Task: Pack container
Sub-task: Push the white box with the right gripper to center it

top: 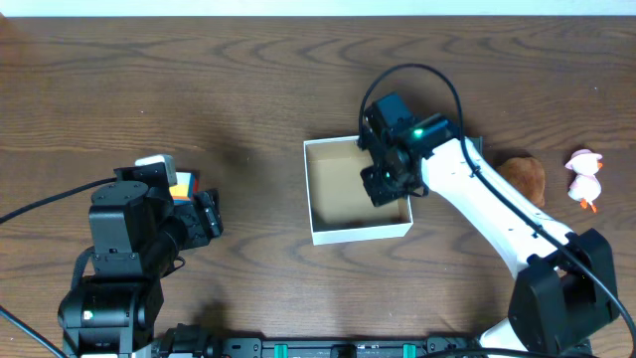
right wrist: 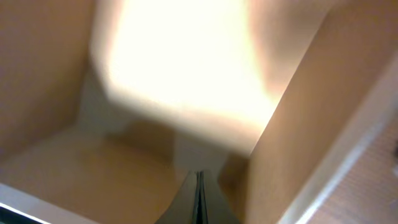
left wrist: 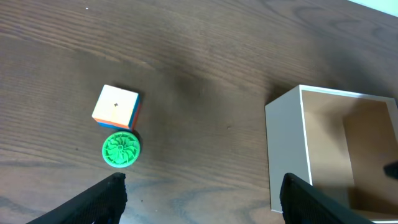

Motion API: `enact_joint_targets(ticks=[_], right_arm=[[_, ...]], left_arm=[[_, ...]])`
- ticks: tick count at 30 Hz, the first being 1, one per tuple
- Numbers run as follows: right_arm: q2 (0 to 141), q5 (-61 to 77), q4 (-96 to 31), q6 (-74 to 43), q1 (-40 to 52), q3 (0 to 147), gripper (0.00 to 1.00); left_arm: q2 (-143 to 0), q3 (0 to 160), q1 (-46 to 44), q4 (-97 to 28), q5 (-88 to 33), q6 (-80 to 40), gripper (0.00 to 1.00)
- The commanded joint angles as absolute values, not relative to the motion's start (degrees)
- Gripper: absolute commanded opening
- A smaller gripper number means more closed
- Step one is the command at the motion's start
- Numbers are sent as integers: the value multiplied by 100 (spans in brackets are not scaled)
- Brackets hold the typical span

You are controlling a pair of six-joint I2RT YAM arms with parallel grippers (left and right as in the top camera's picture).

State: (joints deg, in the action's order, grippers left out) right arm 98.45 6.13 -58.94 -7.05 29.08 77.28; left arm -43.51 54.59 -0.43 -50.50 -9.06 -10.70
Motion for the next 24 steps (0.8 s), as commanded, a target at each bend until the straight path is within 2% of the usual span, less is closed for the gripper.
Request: enact_joint_targets(ticks=[1, 5, 11, 24], right_arm=[[9404, 110, -5804, -845, 2663, 8259, 1], [9083, -388, -5907, -1345, 2244, 8372, 1], [9083, -228, -6477, -1474, 1671, 8217, 1], [9120, 370, -5983, -1444, 1730, 6742, 1]], left_arm=[[-4364, 5548, -16, -5054, -945, -1083, 79], [-4364, 5548, -19, -5057, -945, -1083, 79], [-4364, 5548, -16, -5057, -945, -1083, 79], [-4370, 5548, -16, -5059, -945, -1083, 79]])
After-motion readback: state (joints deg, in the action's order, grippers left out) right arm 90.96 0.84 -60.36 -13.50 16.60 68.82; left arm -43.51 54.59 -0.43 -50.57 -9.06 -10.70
